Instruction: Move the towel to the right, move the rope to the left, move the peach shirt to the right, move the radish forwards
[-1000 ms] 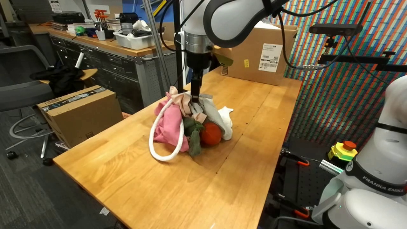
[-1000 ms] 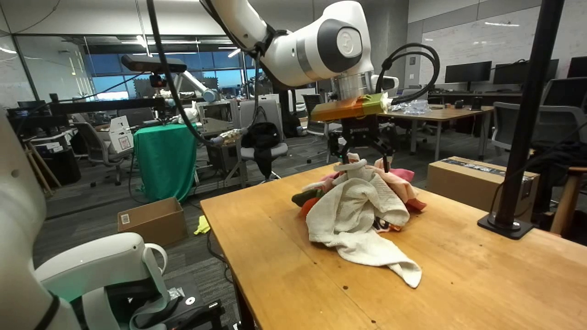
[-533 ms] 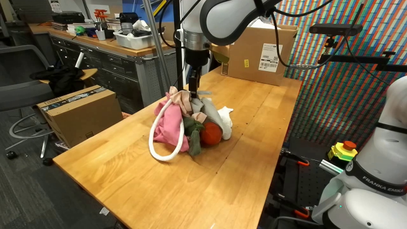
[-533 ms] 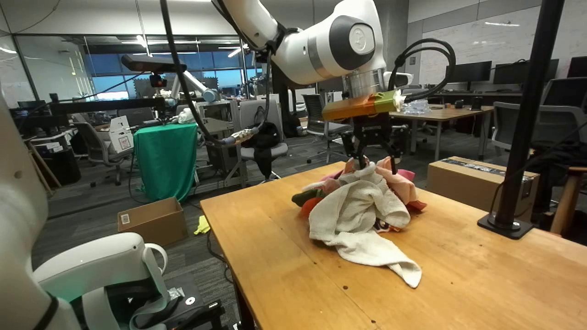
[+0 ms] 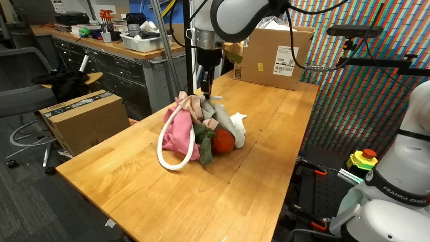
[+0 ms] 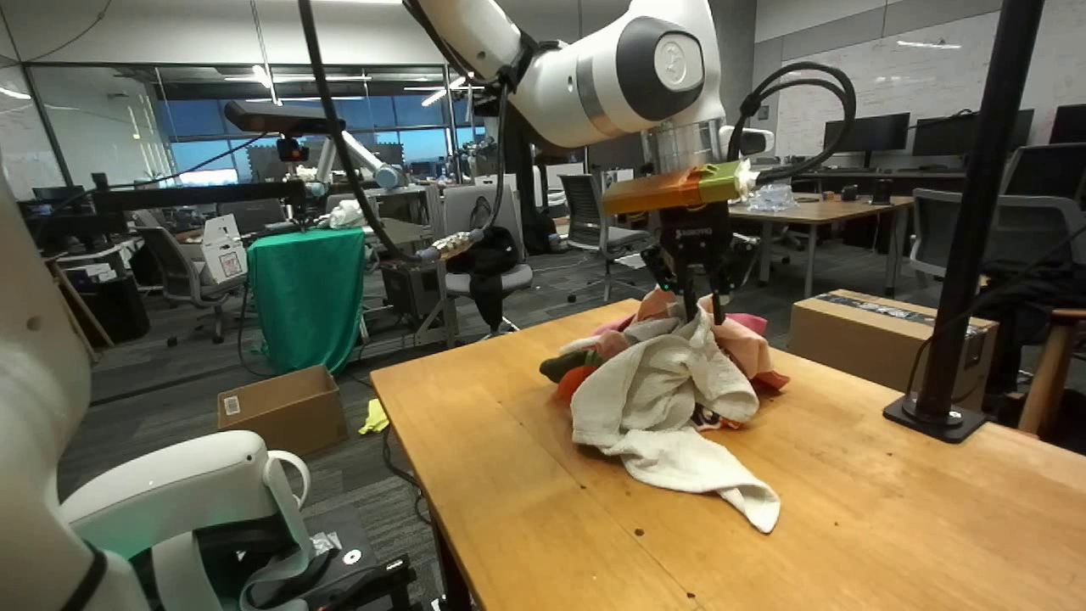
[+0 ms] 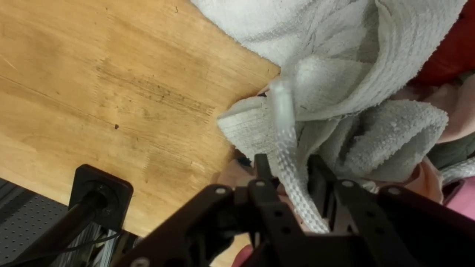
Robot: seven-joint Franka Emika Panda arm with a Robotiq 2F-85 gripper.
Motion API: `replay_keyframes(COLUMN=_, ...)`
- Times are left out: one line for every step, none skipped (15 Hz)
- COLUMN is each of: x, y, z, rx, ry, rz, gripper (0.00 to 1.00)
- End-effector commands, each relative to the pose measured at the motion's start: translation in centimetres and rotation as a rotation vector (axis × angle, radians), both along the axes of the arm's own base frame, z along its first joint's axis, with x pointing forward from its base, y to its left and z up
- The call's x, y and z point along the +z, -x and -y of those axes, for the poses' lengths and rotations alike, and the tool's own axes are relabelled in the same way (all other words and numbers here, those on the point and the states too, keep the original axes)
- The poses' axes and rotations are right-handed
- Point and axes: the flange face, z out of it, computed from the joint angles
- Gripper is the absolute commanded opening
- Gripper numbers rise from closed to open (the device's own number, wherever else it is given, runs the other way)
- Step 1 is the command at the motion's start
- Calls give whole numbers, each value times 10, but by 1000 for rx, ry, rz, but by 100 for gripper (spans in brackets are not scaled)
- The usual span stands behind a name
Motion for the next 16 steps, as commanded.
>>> replay_keyframes(x=6, y=0, z=6, rx=-15, ry=-57, rz=-63, gripper=6)
replay_keyframes(x=3, y=3, z=8, rx=-21, ry=-75, rz=-94, gripper=3)
replay_keyframes(x=2, y=5, z=9, rx=-25, ry=-90, rz=-118, gripper=2)
replay_keyframes(x=0, y=9, z=10, rx=-31, ry=-107, rz=-148, gripper=0)
replay_keyframes(x=-1, y=12, z=11, rx=-34, ry=-120, rz=-172, gripper=4)
replay_keyframes(x=-3, y=16, z=13, rx=-38, ry=-134, rz=-193, gripper=4)
replay_keyframes(x=-4, y=18, z=15, rx=-47, ry=-139, rz=-205, gripper=5)
replay_keyframes(x=-5, y=19, z=18, rx=-58, ry=-142, rz=-207, gripper=5)
replay_keyframes(x=-5, y=20, z=19, rx=-63, ry=-140, rz=-210, gripper=4)
replay_keyframes(x=-4, y=20, z=22, rx=-72, ry=-131, rz=-199, gripper=3)
replay_keyframes(x=0, y=20, z=23, rx=-79, ry=-123, rz=-182, gripper=3)
replay_keyframes(x=6, y=22, z=25, rx=-80, ry=-119, rz=-166, gripper=3)
replay_keyframes(x=10, y=23, z=26, rx=-82, ry=-114, rz=-157, gripper=2)
replay_keyframes(x=16, y=25, z=27, rx=-87, ry=-99, rz=-138, gripper=2)
replay_keyframes(x=23, y=26, z=28, rx=-93, ry=-85, rz=-114, gripper=3)
replay_keyframes(x=32, y=30, z=30, rx=-102, ry=-60, rz=-85, gripper=2)
